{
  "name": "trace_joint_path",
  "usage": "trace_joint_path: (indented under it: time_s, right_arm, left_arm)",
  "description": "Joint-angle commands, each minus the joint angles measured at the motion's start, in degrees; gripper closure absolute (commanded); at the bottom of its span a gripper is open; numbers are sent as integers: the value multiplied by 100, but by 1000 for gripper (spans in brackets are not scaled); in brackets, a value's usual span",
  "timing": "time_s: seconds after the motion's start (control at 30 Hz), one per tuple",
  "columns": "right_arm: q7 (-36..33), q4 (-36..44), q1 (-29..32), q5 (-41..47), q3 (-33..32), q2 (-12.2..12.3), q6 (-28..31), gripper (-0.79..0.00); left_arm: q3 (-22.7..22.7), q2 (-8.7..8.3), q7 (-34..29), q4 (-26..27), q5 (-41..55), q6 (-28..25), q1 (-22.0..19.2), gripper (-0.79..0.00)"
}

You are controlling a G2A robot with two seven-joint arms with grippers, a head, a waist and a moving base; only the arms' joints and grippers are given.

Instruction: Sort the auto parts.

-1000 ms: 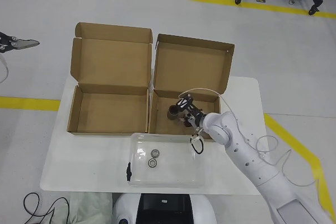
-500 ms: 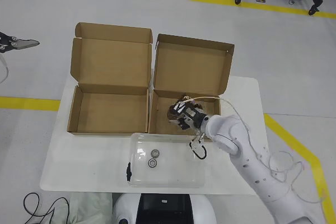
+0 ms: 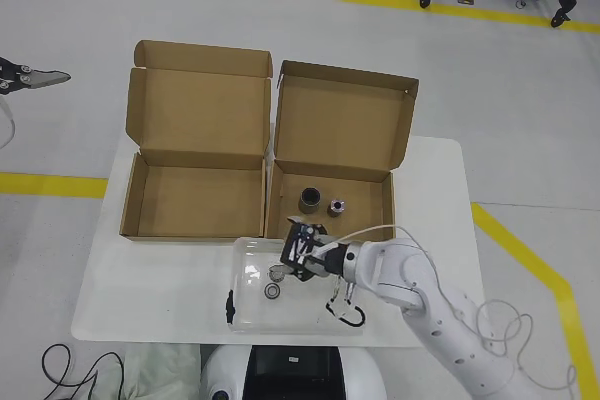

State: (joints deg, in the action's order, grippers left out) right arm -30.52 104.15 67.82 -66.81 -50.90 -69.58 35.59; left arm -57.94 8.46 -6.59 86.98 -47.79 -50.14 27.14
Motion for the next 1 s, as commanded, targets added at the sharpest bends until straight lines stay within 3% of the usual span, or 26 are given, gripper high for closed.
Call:
trace_joint_path:
  time_s: [0.0, 0.7, 0.73, 0.97]
  right_arm:
    - [125, -4, 33, -28, -8, 7, 37, -699]
    - [125, -4, 33, -28, -8, 7, 37, -696]
    - [139, -10, 56, -47, 14, 6, 27, -486]
    - [162, -97, -76, -397, 511, -46, 406, -517]
  left_arm:
    - [0, 0, 0, 0, 0, 0, 0, -785]
    - [0, 0, 0, 0, 0, 0, 0, -785]
    - [0, 0, 0, 0, 0, 0, 0, -785]
    - [0, 0, 0, 0, 0, 0, 0, -785]
